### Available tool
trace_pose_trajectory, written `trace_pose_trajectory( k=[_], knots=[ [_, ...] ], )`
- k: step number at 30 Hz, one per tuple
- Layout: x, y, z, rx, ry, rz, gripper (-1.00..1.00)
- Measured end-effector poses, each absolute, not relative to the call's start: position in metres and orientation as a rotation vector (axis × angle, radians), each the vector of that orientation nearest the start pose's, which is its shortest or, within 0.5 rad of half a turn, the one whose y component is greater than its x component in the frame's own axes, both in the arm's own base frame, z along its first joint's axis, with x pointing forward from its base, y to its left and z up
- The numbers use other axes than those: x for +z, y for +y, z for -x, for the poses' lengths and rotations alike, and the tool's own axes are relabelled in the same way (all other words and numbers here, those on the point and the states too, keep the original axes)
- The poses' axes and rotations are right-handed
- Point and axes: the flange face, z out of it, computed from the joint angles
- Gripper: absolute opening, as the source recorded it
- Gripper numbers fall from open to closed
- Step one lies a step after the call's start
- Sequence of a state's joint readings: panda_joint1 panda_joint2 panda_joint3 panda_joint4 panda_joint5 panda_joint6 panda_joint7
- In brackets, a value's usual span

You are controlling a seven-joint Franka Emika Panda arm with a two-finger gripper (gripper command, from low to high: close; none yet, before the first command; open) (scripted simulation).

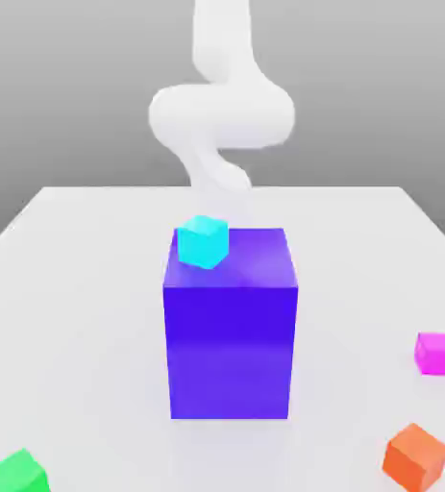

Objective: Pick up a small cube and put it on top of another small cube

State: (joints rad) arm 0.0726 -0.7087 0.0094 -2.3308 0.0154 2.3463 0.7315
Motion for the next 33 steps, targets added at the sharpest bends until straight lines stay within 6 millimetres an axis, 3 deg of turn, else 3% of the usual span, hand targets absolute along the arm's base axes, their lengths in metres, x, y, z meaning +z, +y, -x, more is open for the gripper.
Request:
trace_pose_trajectory(
  k=[4,9,14,16,19,23,29,30,33],
  knots=[
    [0.590,0.097,-0.417,-0.774,0.577,2.719,0.00],
    [0.489,0.180,-0.427,-0.580,0.193,2.870,0.00],
    [0.385,0.256,-0.400,-0.387,-0.222,2.961,0.00],
    [0.344,0.281,-0.380,-0.309,-0.393,2.980,0.00],
    [0.284,0.320,-0.334,-0.191,-0.695,2.977,0.00],
    [0.209,0.338,-0.280,-0.037,-1.022,2.956,0.00],
    [0.136,0.340,-0.267,-0.001,-1.093,2.945,0.00],
    [0.129,0.339,-0.267,0.000,-1.094,2.944,-1.00],
    [0.129,0.339,-0.267,0.000,-1.094,2.945,-1.00]
  ],
)
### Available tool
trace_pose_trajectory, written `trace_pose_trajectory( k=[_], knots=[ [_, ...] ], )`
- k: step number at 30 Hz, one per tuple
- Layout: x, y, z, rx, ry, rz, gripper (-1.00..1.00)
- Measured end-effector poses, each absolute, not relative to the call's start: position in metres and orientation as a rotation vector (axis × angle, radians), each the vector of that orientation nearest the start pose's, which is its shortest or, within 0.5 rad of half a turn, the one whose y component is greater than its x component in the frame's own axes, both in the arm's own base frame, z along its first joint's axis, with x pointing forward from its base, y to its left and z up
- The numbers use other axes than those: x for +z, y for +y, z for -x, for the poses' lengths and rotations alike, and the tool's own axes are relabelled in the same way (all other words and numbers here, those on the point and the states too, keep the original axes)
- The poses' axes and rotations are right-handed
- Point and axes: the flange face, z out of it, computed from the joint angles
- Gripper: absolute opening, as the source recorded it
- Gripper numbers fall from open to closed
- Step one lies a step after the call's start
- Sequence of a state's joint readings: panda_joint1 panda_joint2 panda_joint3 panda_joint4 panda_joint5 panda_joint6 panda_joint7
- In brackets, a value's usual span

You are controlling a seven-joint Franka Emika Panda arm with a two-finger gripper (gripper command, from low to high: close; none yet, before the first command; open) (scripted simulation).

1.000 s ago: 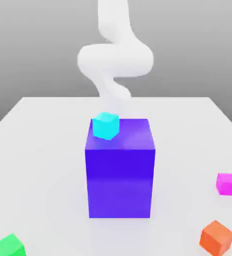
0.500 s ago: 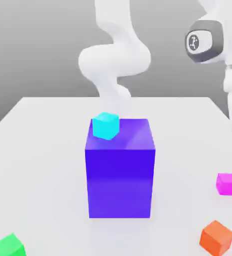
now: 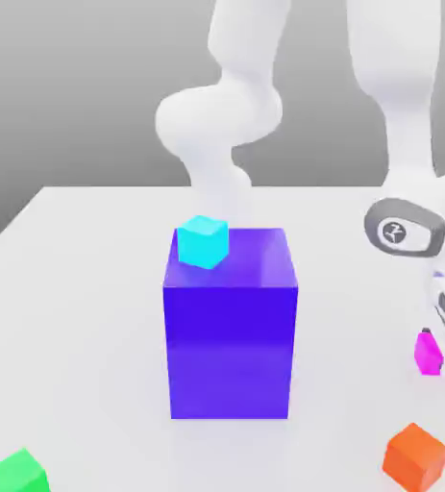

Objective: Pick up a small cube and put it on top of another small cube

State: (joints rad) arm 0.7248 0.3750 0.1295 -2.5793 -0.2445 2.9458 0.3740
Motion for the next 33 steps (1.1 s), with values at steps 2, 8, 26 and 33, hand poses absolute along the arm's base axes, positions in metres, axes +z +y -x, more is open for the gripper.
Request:
trace_pose_trajectory(
  k=[2,8,26,33],
  knots=[
    [0.129,0.339,-0.267,0.001,-1.094,2.945,-1.00],
    [0.168,0.340,-0.267,0.000,-1.095,2.945,-1.00],
    [0.216,-0.023,-0.510,0.045,0.255,3.129,-1.00],
    [0.200,-0.197,-0.508,0.011,0.713,3.057,-1.00]
  ],
)
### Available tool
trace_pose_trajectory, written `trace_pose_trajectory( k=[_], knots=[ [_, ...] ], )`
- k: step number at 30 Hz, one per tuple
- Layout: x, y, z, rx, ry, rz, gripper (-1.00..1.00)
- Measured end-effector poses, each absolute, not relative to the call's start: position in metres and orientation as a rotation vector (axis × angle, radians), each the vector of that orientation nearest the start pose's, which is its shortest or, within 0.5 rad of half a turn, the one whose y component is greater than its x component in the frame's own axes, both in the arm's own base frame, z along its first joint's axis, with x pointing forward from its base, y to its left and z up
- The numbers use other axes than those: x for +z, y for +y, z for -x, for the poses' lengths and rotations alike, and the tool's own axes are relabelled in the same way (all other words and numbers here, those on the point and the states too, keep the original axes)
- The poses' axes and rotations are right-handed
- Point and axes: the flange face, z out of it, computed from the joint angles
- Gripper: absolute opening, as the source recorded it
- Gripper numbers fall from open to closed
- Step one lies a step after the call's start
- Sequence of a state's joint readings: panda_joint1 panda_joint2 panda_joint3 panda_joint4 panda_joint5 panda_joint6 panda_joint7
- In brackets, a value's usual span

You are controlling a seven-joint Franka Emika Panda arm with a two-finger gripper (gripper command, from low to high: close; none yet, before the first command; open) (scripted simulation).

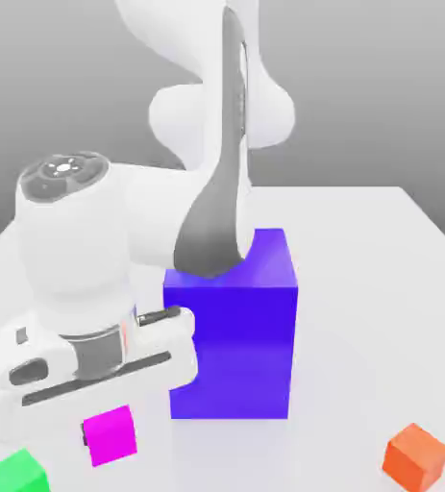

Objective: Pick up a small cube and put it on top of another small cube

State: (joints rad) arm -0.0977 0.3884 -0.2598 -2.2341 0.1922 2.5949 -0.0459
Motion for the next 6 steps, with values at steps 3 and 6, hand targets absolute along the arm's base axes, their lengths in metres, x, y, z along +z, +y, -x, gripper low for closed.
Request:
trace_pose_trajectory(
  k=[3,6],
  knots=[
    [0.1871,-0.2166,-0.5062,0.007,0.764,3.045,1.00],
    [0.1871,-0.2166,-0.5062,0.007,0.764,3.045,1.00]
  ],
)
